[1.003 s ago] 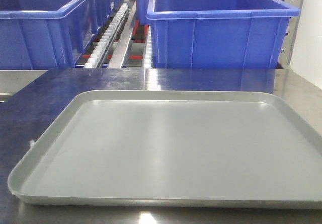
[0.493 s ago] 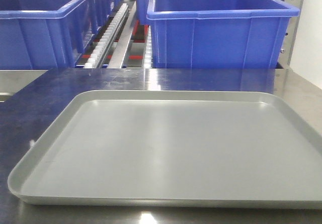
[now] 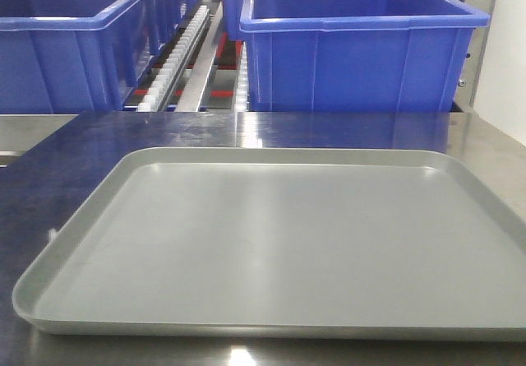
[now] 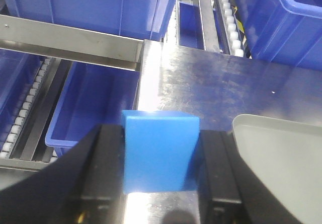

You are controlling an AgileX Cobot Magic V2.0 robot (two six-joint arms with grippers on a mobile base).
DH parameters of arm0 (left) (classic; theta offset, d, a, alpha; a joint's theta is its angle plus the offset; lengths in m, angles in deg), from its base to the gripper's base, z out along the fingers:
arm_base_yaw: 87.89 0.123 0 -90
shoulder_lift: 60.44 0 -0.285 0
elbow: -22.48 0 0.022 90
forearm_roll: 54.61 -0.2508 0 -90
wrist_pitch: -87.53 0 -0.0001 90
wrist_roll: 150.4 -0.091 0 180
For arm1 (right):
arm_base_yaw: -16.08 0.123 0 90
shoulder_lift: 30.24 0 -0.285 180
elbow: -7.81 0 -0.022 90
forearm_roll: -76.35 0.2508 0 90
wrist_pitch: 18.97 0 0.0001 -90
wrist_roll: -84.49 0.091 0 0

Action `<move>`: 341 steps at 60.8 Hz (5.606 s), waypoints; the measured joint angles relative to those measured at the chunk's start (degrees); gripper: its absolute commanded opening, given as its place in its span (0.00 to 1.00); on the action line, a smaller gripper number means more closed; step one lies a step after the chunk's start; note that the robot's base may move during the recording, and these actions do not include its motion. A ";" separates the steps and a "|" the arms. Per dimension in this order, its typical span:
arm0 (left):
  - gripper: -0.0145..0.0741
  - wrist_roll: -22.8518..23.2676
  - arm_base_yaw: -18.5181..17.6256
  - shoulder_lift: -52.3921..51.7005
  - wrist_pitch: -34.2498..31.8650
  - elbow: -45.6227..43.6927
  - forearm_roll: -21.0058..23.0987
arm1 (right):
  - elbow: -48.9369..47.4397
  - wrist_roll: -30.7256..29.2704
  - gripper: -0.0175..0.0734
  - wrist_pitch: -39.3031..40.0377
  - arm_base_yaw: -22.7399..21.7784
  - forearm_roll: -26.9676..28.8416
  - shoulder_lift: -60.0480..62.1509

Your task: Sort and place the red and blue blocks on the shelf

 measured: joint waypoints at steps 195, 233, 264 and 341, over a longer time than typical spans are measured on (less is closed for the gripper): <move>0.30 0.00 0.00 -0.10 -0.13 0.00 0.00 | 0.00 0.00 0.25 0.00 0.00 0.00 0.00; 0.30 0.00 0.00 -0.10 -0.13 0.00 0.00 | 0.00 0.00 0.25 0.00 0.00 0.00 0.00; 0.30 0.00 0.00 -0.10 -0.13 0.00 0.00 | 0.00 0.00 0.25 0.00 0.00 0.00 0.00; 0.30 0.00 0.00 -0.10 -0.13 0.00 0.00 | 0.00 0.00 0.25 0.00 0.00 0.00 0.00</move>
